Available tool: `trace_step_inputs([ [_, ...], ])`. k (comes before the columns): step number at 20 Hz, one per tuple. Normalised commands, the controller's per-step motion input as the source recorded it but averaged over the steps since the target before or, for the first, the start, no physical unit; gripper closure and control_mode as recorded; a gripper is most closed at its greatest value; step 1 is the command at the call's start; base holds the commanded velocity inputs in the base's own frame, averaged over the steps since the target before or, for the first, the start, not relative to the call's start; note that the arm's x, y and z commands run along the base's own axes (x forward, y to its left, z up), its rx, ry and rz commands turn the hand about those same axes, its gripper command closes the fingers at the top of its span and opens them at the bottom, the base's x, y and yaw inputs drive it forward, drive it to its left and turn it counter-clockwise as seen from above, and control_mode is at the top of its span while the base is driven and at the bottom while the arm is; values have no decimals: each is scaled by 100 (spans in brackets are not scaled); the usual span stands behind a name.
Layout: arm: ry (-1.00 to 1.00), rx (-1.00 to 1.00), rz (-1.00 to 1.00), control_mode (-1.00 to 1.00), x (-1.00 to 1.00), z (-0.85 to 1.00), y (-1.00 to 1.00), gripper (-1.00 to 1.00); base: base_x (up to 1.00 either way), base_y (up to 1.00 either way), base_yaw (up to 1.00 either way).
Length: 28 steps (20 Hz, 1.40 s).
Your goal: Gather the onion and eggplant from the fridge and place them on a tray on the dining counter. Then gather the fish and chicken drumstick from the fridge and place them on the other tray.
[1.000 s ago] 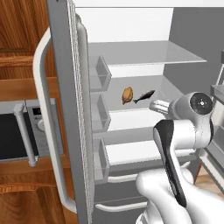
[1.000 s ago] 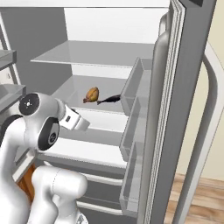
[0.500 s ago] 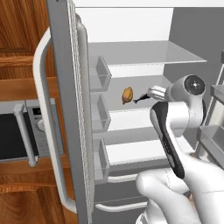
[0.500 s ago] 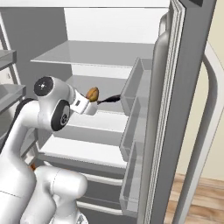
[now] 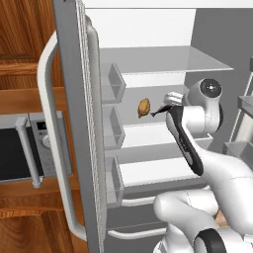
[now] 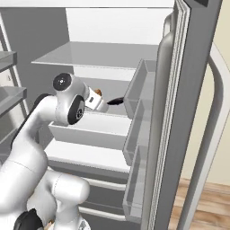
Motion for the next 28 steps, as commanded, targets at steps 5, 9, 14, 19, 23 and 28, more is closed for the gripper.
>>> trace_step_inputs([
  [5, 0, -1, 0, -100, 54, -41, -10, -100, 0, 0, 0],
  [9, 1, 0, 0, -100, 55, -34, -5, -100, 0, 0, 0],
  [14, 3, 0, 0, -100, 51, -22, -5, -100, 0, 0, 0],
  [19, 4, 0, 0, -100, 46, -20, -3, -100, 0, 0, 0],
  [23, 4, 0, 0, -100, 36, -16, -4, -100, 0, 0, 0],
  [28, 0, 0, -1, -100, 38, -18, -5, -100, 0, 0, 0],
])
